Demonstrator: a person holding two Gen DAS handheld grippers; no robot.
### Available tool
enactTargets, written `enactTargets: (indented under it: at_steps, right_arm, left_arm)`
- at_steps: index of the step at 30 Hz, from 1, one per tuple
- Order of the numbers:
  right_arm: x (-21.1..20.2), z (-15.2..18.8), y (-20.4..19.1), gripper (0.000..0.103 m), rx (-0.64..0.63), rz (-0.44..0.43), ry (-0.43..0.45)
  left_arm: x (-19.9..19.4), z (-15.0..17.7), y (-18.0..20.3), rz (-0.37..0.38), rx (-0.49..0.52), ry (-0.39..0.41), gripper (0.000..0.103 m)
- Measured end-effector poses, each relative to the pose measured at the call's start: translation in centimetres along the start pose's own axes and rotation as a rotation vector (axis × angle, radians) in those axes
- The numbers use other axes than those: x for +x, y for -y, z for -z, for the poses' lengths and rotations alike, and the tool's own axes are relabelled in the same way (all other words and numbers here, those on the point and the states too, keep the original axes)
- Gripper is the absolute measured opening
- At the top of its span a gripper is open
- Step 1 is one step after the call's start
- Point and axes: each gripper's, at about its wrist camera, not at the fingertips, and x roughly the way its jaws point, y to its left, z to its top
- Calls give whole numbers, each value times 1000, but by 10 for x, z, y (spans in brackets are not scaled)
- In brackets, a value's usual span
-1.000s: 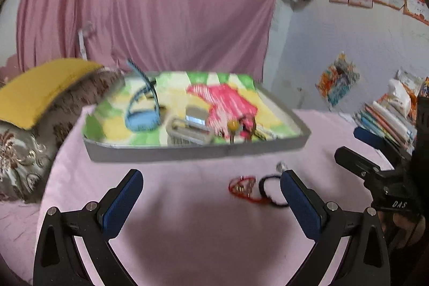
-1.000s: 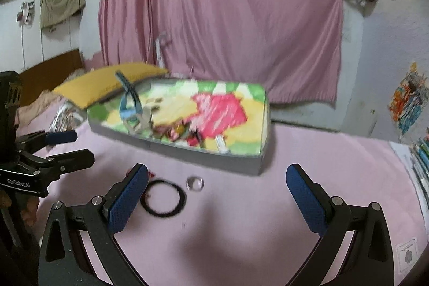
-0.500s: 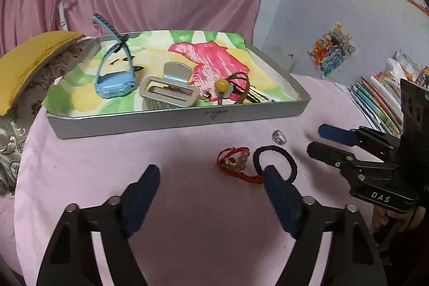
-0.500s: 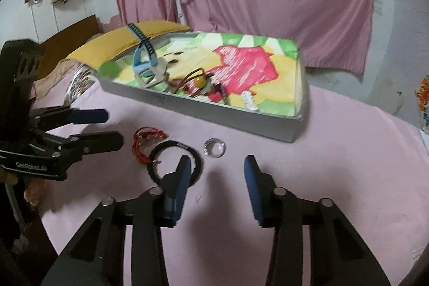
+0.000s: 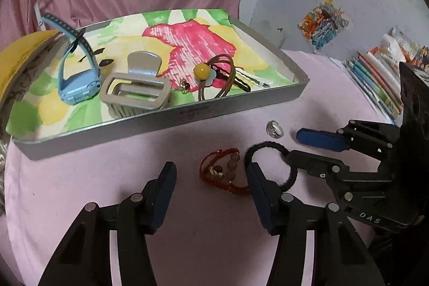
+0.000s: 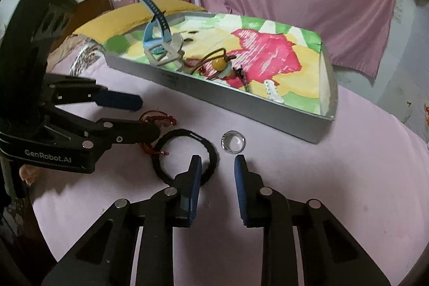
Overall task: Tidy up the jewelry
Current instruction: 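Grasp the red beaded tie with the left tool while the right grasps the black tie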
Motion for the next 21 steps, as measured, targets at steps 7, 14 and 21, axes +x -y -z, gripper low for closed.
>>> enactTargets:
  at_steps: [7,14,21]
  right_arm:
    - [4,-4,-1,19,-5,-6,-6]
    - [4,-2,1,19,-4,-20,-1]
    - [1,1,1,4,6,-23,9]
  left_arm:
    - [4,-6,2,-28,37,-32,42]
    - [8,-10,14,-61,97,-67,26]
    - [6,-6,15,-58,81,-57,20]
